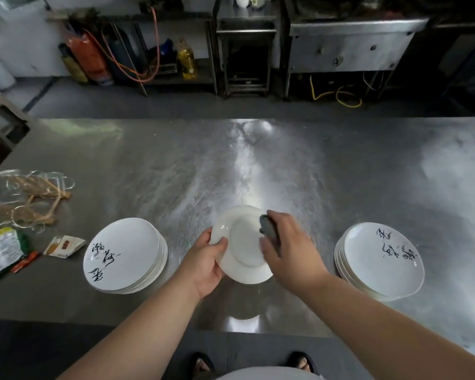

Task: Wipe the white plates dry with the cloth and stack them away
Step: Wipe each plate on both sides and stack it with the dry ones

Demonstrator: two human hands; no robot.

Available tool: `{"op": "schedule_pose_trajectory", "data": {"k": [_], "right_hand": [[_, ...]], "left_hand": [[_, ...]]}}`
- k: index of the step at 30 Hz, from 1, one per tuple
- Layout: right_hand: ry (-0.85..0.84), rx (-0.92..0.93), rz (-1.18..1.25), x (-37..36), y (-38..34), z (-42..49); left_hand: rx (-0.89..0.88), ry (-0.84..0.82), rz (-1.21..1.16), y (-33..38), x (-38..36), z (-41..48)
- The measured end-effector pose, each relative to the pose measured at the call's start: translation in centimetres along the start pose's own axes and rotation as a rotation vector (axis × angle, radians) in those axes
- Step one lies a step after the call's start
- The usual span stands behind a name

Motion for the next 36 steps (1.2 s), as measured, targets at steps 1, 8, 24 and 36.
{"op": "schedule_pose_trajectory", "data": {"k": [1,8,24,36], "right_hand": [[-0.055,0.157,-0.108,-0.4,-1.2,-0.6],[-0.150,0.508,-0.638,-1.2,-2.7,-1.2],[-0.172,0.350,-0.528,2.1,-4.1,2.1],[-0.062,0.410,-0.470,2.9,-5.6,1.2]], "left_hand": [[-0.021,-0.023,-0.014,0.5,-0.5,-0.5],[-0.105,-0.186,-0.004,3.3,-2.4,-3.6],[-0.195,-0.215,-0.072,6.4,-3.2,-5.5],[-0.244,-0.256,-0.096,8.8,-4.2,-6.3]]}}
Point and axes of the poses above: each hand's wrist, its own z-axis towards the middle knuckle, its own x-axis out of the back of the hand, y = z × x, the point moved 2 cm from there along z, towards the middle knuckle, and after that the axes turned 1 degree about -y, right-handed, at the moved point
